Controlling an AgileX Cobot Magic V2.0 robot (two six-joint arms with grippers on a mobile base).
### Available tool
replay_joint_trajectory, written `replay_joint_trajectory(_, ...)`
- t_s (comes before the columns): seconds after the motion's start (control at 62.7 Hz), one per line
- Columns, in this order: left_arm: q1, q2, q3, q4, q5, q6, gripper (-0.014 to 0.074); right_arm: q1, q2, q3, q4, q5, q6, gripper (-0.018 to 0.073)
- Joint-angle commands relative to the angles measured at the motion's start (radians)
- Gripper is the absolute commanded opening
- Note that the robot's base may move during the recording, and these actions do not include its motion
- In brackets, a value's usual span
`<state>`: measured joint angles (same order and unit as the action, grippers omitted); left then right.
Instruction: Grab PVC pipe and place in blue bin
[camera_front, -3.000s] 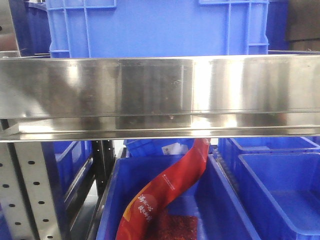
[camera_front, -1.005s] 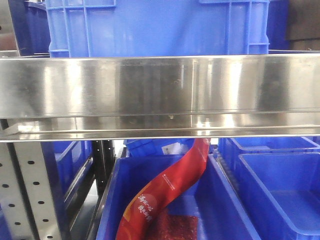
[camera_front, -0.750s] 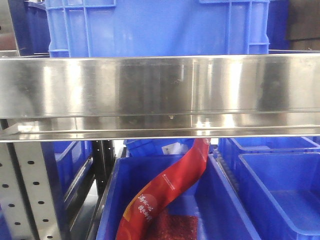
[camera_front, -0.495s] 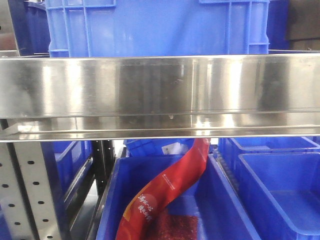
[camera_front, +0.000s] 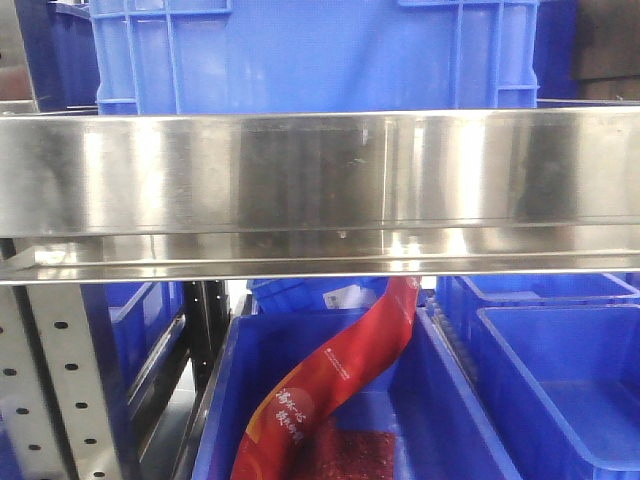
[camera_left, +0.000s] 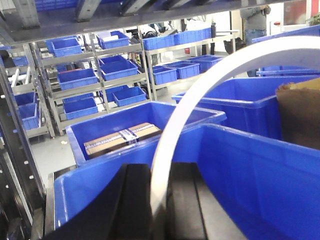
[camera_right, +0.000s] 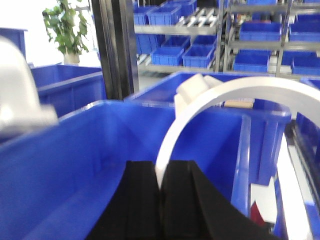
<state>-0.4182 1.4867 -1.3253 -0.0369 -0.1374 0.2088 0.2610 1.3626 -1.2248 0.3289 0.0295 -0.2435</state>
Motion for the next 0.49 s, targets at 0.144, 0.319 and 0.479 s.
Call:
replay_joint_trajectory(0.144,-0.006,0.042,-0.074,0.007,0.017,0.001,-0.0111,0.002,0.017,-0.008,0.000,-0.042,-0.002,-0.0154)
replay_joint_trajectory(0.319,-0.006,0.051,-0.076,0.007,0.038,0.001,-0.0111,0.002,0.025,-0.008,0.000,-0.060,-0.002,-0.0154)
replay_joint_trajectory(0.479,-0.006,0.060,-0.076,0.018,0.042,0.001,-0.0111,0.002,0.038,-0.008,0.000,-0.060,-0.002,-0.0145)
